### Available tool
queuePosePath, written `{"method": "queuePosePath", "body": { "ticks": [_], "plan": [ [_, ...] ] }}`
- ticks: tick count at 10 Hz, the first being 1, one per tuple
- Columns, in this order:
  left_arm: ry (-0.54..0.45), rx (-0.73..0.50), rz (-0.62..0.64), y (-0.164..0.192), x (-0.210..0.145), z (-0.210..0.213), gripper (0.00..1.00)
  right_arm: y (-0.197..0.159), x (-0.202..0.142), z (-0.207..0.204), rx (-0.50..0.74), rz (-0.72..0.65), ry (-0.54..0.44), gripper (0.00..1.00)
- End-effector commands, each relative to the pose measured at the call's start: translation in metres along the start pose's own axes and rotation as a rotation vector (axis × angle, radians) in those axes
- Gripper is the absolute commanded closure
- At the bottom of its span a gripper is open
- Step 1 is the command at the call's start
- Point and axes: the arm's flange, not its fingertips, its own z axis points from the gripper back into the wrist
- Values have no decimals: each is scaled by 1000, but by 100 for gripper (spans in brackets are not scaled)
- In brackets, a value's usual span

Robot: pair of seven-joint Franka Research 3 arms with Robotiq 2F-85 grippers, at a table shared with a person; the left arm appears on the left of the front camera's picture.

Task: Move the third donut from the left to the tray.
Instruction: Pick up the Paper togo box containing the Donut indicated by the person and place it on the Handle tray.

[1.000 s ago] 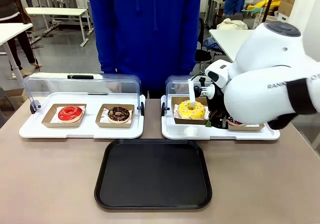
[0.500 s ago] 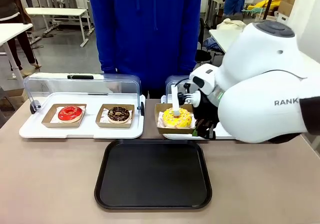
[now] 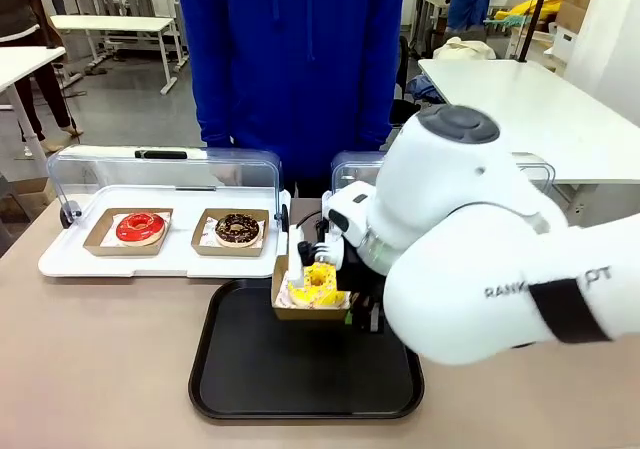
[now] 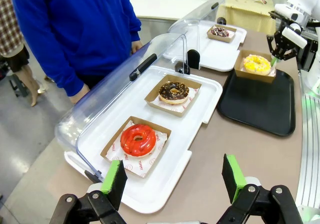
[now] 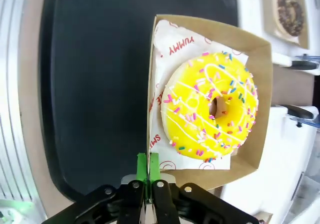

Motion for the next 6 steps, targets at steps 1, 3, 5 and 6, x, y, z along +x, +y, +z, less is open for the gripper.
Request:
{"method": "queuePosePath", "body": {
  "ticks": [1,3,5,6],
  "plan": [
    [-7,-6,-7,-2,1,1,0,47,-23,-20,-50,-36,8,99],
    [-7,-6,-7,-2,1,1,0,59,-22,-29,-51,-53,17,99],
    [-7,-6,-7,-2,1,1,0,69,-23,-38,-48,-54,26,99],
    [-7,-6,-7,-2,1,1,0,70,-24,-45,-34,-47,34,99]
  ]
}}
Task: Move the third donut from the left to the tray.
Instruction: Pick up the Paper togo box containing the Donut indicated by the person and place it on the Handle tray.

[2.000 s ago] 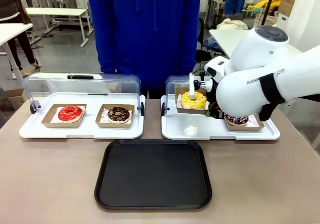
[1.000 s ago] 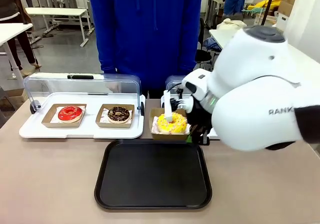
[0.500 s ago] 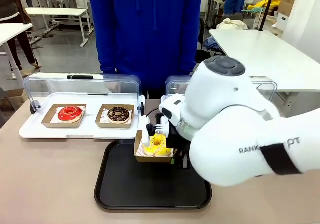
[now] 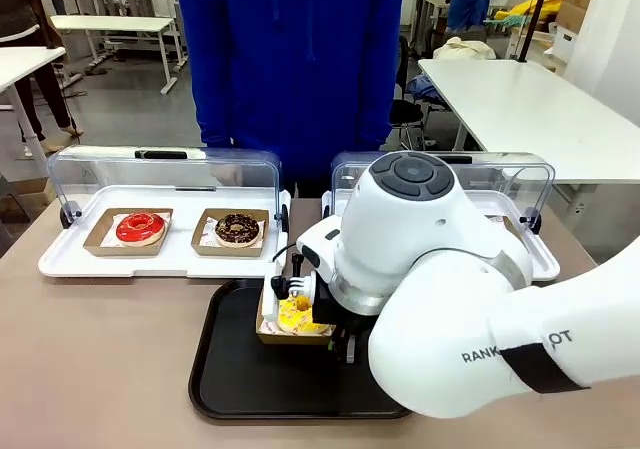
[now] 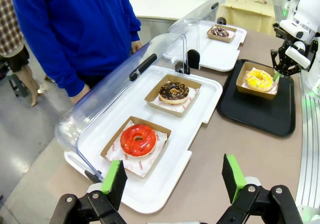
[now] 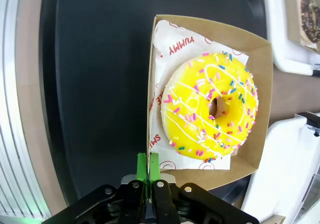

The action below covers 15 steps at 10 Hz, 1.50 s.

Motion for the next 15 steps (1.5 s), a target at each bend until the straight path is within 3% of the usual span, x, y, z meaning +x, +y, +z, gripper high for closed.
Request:
{"method": "queuePosePath", "body": {
  "ticks": [1,7,8,9,10,11,12,15],
  "plan": [
    [-7,-6,-7,-2,1,1,0,40,-49,-16,-14,-12,-2,99],
    [-7,-6,-7,-2,1,1,0,39,-60,-25,17,-3,-11,99],
    [-7,-6,-7,-2,1,1,0,38,-60,-22,12,4,-5,41],
    [-7,-6,-7,-2,1,1,0,36,-62,-20,26,6,-1,41],
    [-7,-6,-7,-2,1,1,0,34,-62,-20,49,3,2,0],
    [-7,-6,-7,-2,1,1,0,33,-61,-17,53,1,4,40],
    [-7,-6,-7,-2,1,1,0,31,-60,-10,45,-4,7,0],
    [-7,-6,-7,-2,1,1,0,23,-59,15,7,-27,4,0]
  ]
}}
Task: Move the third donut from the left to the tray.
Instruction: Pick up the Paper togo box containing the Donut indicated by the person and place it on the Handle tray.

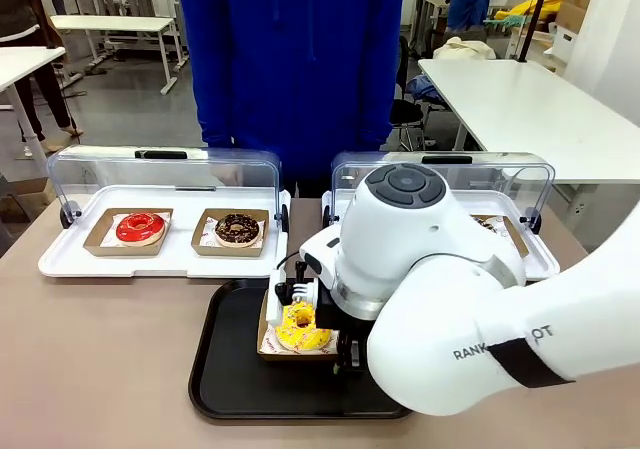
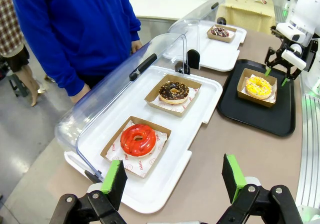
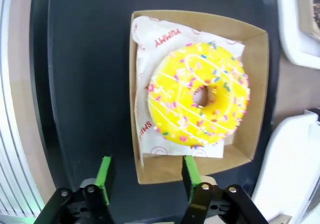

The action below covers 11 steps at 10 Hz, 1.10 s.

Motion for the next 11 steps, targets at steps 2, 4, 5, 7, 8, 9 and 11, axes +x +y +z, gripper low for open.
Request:
{"method": "queuePosePath", "body": {
  "ticks": [2,4,5,7,8,9,11],
  "plan": [
    [-7,-6,-7,-2,1,1,0,25,-56,36,-32,-24,-27,0],
    [-7,-6,-7,-2,1,1,0,22,-60,44,-12,-14,-42,0],
    [-7,-6,-7,-2,1,1,0,16,-60,46,42,18,-62,0],
    [-7,-6,-7,-2,1,1,0,-13,-7,42,-51,-32,-22,0],
    [-7,-6,-7,-2,1,1,0,-13,-7,42,-51,-32,-22,0],
    [-7,-6,-7,-2,1,1,0,-13,-7,42,-51,-32,-22,0],
    [-7,-6,-7,-2,1,1,0,-13,-7,42,-51,-32,-22,0]
  ]
}}
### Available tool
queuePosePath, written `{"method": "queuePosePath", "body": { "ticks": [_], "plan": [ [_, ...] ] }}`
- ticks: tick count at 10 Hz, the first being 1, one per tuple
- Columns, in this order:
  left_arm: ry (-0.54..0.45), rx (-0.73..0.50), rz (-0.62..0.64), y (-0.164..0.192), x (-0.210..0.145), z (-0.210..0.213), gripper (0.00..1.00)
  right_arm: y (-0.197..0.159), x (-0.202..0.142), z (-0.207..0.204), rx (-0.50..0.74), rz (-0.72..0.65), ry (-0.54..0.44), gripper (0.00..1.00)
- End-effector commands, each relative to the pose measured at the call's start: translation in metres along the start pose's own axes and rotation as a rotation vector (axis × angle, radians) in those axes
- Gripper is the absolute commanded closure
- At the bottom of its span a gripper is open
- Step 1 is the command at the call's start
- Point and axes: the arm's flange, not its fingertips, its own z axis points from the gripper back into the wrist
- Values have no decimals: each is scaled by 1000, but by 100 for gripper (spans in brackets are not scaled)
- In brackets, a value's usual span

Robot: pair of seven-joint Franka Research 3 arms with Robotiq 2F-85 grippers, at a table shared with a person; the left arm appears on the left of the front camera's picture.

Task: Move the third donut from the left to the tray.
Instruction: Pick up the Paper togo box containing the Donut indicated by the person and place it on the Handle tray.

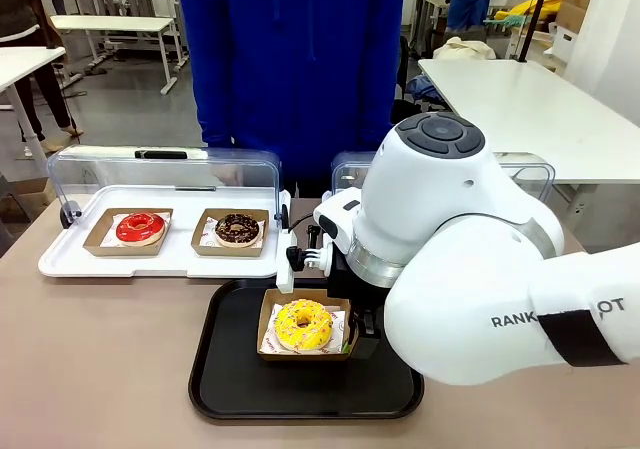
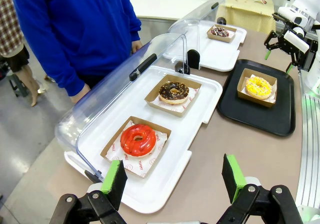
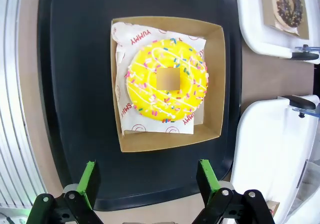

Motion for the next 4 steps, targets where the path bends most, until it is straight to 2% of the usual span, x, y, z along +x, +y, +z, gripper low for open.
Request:
{"method": "queuePosePath", "body": {
  "ticks": [1,4],
  "plan": [
    [-7,-6,-7,-2,1,1,0,0,2,-1,-21,-15,5,0],
    [-7,-6,-7,-2,1,1,0,0,2,-1,-21,-15,5,0]
  ]
}}
